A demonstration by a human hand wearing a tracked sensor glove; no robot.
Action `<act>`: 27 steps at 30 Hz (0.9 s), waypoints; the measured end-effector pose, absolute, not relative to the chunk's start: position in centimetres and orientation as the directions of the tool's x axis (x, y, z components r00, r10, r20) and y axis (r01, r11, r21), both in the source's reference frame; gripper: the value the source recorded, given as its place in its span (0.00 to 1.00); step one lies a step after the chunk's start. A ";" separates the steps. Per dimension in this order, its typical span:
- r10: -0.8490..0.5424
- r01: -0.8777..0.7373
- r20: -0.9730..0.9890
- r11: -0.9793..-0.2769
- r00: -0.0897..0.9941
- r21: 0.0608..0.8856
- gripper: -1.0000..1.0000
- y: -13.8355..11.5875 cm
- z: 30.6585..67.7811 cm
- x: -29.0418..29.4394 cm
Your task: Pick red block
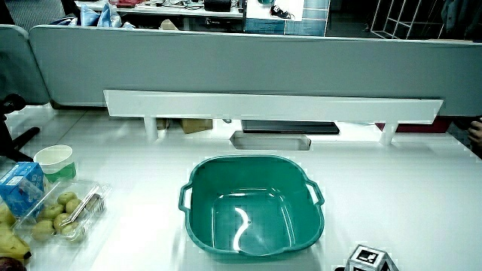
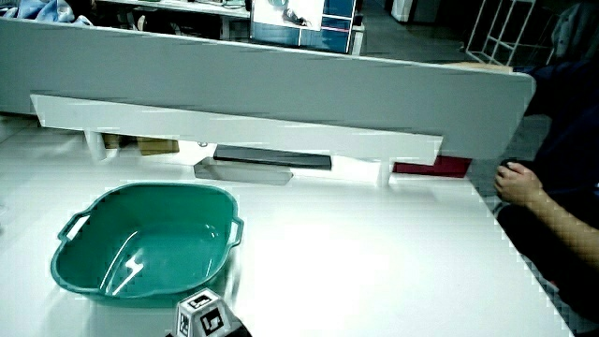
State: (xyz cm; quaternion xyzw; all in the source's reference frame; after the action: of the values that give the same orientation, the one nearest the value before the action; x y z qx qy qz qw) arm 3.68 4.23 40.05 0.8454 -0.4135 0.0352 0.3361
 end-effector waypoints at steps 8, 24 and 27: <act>-0.683 -0.725 0.333 -0.427 0.650 0.541 0.91 4.3 40.3 3.3; -0.680 -0.749 0.376 -0.403 0.629 0.526 1.00 4.0 40.0 3.3; -0.687 -0.760 0.376 -0.412 0.621 0.503 1.00 3.8 38.8 3.5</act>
State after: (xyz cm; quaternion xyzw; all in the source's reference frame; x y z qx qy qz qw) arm 3.51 3.75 38.82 0.8384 -0.4315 0.0555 0.3284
